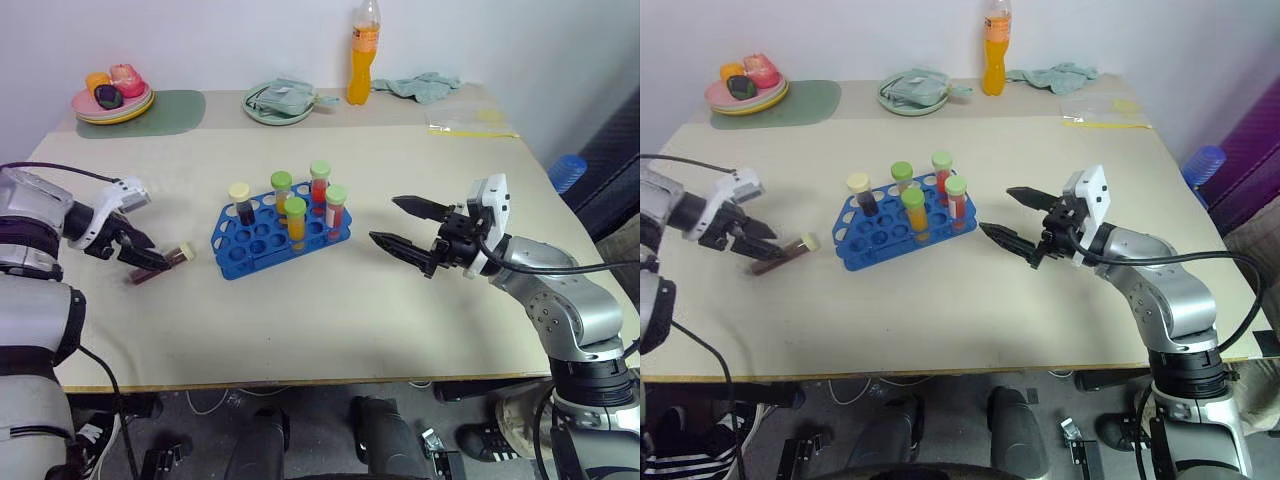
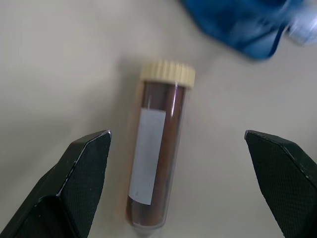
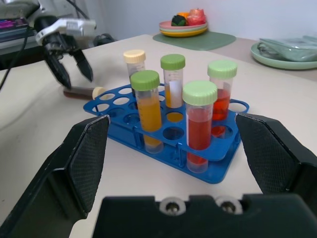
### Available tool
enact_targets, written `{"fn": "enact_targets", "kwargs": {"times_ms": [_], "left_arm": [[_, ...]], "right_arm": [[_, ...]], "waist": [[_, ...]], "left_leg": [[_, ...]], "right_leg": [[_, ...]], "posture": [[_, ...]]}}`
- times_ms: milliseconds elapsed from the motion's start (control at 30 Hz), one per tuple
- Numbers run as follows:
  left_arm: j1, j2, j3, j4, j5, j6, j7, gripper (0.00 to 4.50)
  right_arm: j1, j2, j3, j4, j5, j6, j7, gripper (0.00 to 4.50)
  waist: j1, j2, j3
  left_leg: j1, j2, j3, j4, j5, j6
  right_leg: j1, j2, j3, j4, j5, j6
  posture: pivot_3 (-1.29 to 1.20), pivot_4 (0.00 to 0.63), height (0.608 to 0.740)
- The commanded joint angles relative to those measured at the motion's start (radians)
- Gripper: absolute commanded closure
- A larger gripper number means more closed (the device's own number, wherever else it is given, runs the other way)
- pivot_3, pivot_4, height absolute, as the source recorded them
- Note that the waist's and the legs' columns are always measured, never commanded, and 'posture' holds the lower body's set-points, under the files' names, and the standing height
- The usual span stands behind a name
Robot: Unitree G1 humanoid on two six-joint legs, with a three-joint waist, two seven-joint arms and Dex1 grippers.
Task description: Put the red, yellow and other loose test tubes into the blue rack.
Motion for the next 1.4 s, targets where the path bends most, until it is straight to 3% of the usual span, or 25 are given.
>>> {"fn": "enact_targets", "kwargs": {"times_ms": [33, 433, 533, 733, 833, 967, 1067, 1167, 1267, 1400], "left_arm": [[-0.032, 0.0, -0.025, 0.016, 0.075, -0.054, -0.005, 0.05], [0.002, -0.05, -0.027, 0.04, 0.173, -0.116, 0.054, 0.05], [0.013, -0.061, -0.012, 0.044, 0.172, -0.126, 0.072, 0.88], [0.014, -0.053, -0.009, 0.044, 0.183, -0.106, 0.058, 3.67], [-0.003, -0.02, 0.047, 0.027, 0.144, -0.111, 0.123, 3.73], [0.021, 0.047, 0.11, -0.039, 0.094, -0.123, 0.092, 3.73], [0.107, 0.089, 0.247, -0.194, -0.031, -0.12, 0.128, 3.73], [0.264, 0.075, 0.48, -0.493, -0.255, -0.002, 0.167, 3.73], [0.52, -0.01, 0.782, -0.927, -0.51, 0.14, 0.277, 3.73], [0.72, -0.123, 0.943, -1.277, -0.7, 0.288, 0.423, 3.73]], "right_arm": [[-0.003, 0.005, -0.017, -0.054, 0.021, 0.002, -0.011, 0.0], [0.0, 0.004, -0.024, -0.042, 0.024, 0.0, -0.014, 0.0], [0.006, 0.005, -0.022, -0.037, 0.018, -0.009, -0.01, 0.0], [-0.001, 0.009, -0.016, -0.028, 0.011, -0.014, -0.009, 0.0], [-0.002, 0.01, -0.018, -0.032, 0.012, -0.012, -0.013, 0.0], [0.013, -0.004, -0.031, -0.05, 0.02, 0.002, -0.015, 0.0], [0.028, -0.025, -0.046, -0.066, 0.034, 0.017, -0.007, 0.0], [0.041, -0.056, -0.057, -0.082, 0.054, 0.039, 0.018, 0.0], [0.051, -0.097, -0.057, -0.093, 0.08, 0.054, 0.073, 0.0], [0.046, -0.128, -0.06, -0.091, 0.109, 0.052, 0.138, 0.0]], "waist": [[0.0, 0.0, 0.0], [0.0, 0.0, 0.0], [0.0, 0.0, 0.0], [-0.001, 0.0, 0.0], [-0.001, 0.0, 0.0], [-0.004, -0.001, 0.0], [-0.002, 0.0, 0.0], [0.003, 0.0, 0.0], [0.004, -0.001, 0.0], [-0.001, -0.001, 0.0]], "left_leg": [[0.0, 0.0, 0.0, 0.0, 0.0, 0.0], [0.0, 0.0, 0.0, 0.001, 0.0, 0.0], [0.0, 0.0, 0.0, 0.001, 0.0, 0.0], [0.0, 0.0, 0.0, 0.001, 0.0, 0.0], [0.001, 0.0, 0.0, 0.001, 0.0, 0.0], [0.0, 0.0, 0.0, 0.001, 0.0, 0.0], [0.001, 0.0, 0.0, 0.001, 0.0, 0.0], [0.001, 0.0, 0.0, 0.001, 0.0, 0.0], [0.0, 0.001, -0.001, 0.003, 0.0, 0.0], [0.001, 0.001, -0.001, 0.003, 0.0, 0.0]], "right_leg": [[0.0, 0.0, 0.0, 0.0, 0.0, 0.0], [0.0, 0.0, 0.0, 0.001, 0.0, 0.0], [0.0, 0.0, 0.0, 0.001, 0.001, 0.0], [0.0, 0.0, 0.0, 0.002, 0.001, 0.0], [0.0, 0.0, 0.0, 0.002, 0.001, 0.0], [0.0, 0.0, 0.0, 0.002, 0.001, 0.0], [0.0, 0.0, 0.0, 0.003, 0.001, -0.001], [0.0, 0.0, 0.0, 0.003, 0.001, -0.001], [0.001, -0.001, 0.0, 0.002, 0.001, -0.002], [0.001, -0.001, 0.0, 0.003, 0.001, -0.002]], "posture": [[0.0, 0.15, 0.74], [0.0, 0.15, 0.74], [0.0, 0.15, 0.74], [0.0, 0.15, 0.74], [0.0, 0.15, 0.74], [0.0, 0.15, 0.74], [0.0, 0.15, 0.74], [0.0, 0.15, 0.74], [0.0, 0.15, 0.74], [0.0, 0.15, 0.74]]}}
